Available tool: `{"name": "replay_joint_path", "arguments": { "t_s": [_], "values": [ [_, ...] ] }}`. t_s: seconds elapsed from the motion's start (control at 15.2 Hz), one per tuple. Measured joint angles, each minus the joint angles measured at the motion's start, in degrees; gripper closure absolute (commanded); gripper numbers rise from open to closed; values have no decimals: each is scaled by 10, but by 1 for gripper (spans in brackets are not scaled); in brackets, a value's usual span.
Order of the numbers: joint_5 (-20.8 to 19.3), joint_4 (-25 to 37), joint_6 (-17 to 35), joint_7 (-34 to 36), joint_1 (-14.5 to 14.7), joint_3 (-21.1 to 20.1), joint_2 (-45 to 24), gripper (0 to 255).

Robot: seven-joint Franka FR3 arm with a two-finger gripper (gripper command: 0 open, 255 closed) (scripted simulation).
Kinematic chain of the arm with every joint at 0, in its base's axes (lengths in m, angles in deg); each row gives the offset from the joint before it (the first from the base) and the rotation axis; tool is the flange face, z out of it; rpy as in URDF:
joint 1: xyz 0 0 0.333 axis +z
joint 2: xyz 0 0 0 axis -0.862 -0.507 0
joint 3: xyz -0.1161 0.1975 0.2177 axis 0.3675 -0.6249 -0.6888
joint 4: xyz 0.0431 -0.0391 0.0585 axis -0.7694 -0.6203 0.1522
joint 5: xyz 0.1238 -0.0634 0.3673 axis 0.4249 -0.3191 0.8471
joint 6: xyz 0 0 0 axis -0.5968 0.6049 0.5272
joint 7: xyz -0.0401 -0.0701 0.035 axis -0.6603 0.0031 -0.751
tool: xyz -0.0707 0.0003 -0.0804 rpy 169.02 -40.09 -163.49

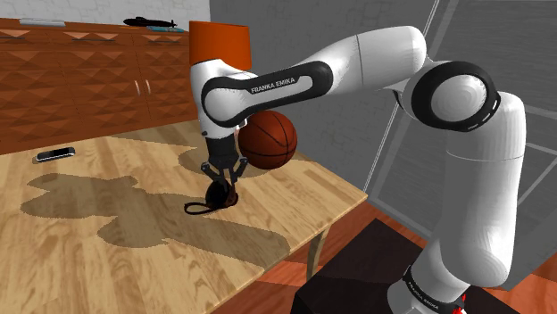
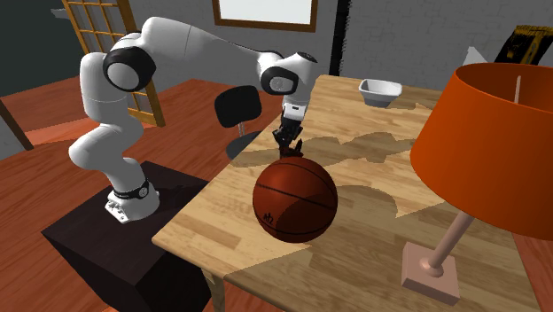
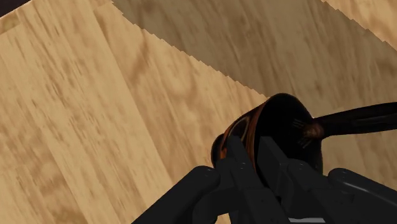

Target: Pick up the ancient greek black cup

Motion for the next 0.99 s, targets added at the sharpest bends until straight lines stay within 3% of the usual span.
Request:
{"name": "replay_joint_path", "arguments": {
  "t_s": [0.33, 0.99],
  "values": [
    [1, 6, -8, 0, 0, -1, 1, 255],
    [6, 64, -76, -1, 2, -3, 13, 255]
  ]
}}
